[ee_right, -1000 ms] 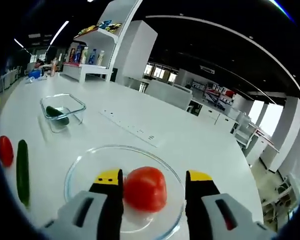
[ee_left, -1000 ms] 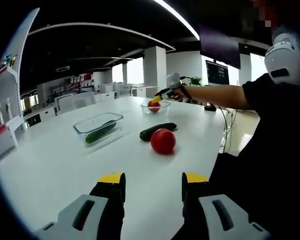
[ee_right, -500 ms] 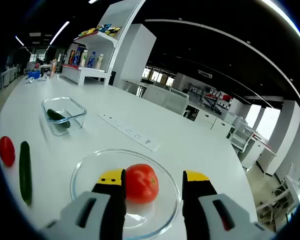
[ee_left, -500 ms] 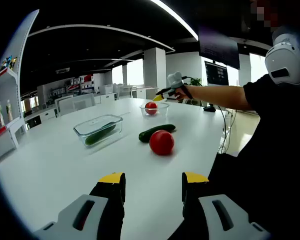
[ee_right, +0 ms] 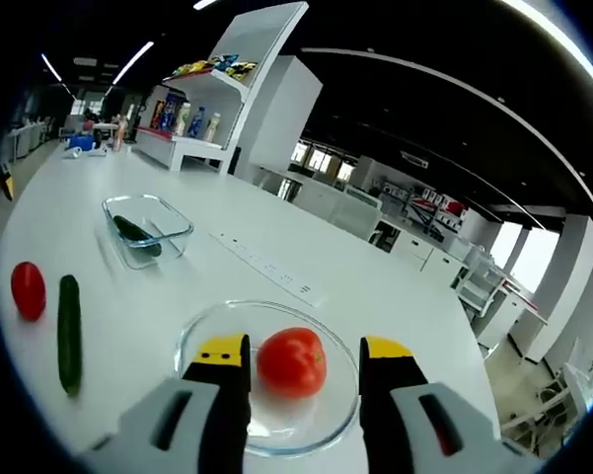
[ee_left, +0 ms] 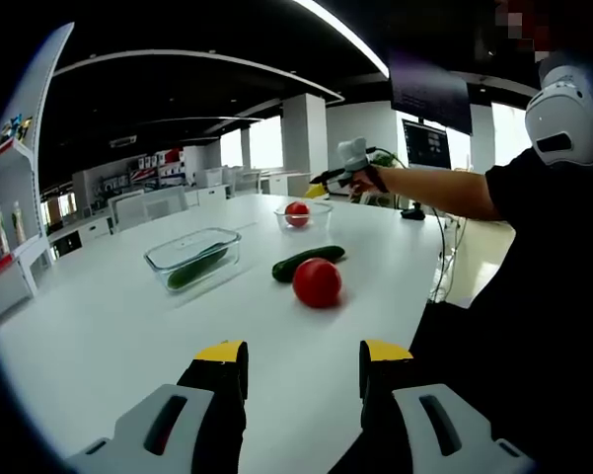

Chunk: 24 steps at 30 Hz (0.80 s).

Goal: Sort the scattered tomatoes and cucumbers on the table and place them into their respective storage containers

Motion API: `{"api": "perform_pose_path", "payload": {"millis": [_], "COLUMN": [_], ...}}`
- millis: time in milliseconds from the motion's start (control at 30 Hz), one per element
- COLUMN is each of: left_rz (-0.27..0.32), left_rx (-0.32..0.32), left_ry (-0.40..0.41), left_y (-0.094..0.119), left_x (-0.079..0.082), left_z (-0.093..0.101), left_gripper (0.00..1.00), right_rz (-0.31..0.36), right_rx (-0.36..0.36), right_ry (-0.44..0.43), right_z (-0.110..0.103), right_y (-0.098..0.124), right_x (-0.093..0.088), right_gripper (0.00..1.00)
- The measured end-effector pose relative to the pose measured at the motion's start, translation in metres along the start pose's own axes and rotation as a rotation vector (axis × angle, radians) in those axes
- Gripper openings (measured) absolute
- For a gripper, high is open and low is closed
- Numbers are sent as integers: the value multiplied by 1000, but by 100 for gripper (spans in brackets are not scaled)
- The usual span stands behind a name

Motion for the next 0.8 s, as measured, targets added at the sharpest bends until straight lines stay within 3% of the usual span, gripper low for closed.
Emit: {"api": "perform_pose_path", "payload": {"millis": [233, 800], "left_rz": [-3, -8], "left_rx": [1, -2], "left_ry": [-1, -10], "left_y": [-1, -4], "left_x": [1, 5], "left_z": [0, -1], "left_gripper": [45, 45], "right_rz": [47, 145], "right_rx": [11, 76], "right_ry": [47, 81], "right_z": [-11, -49], "right_y": [29, 63], "right_x": [13, 34], "right_gripper": [42, 42]}}
Point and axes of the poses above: the point that each gripper's makers call its tool centre point, and the gripper's own axes: y roughly backward along the fingers, z roughly to its right, x roughly out of its top, the point moved 9 cm from there along y, roughly backward along the fingers, and after that the axes turned 3 degrees about x, right-handed, at the moved point
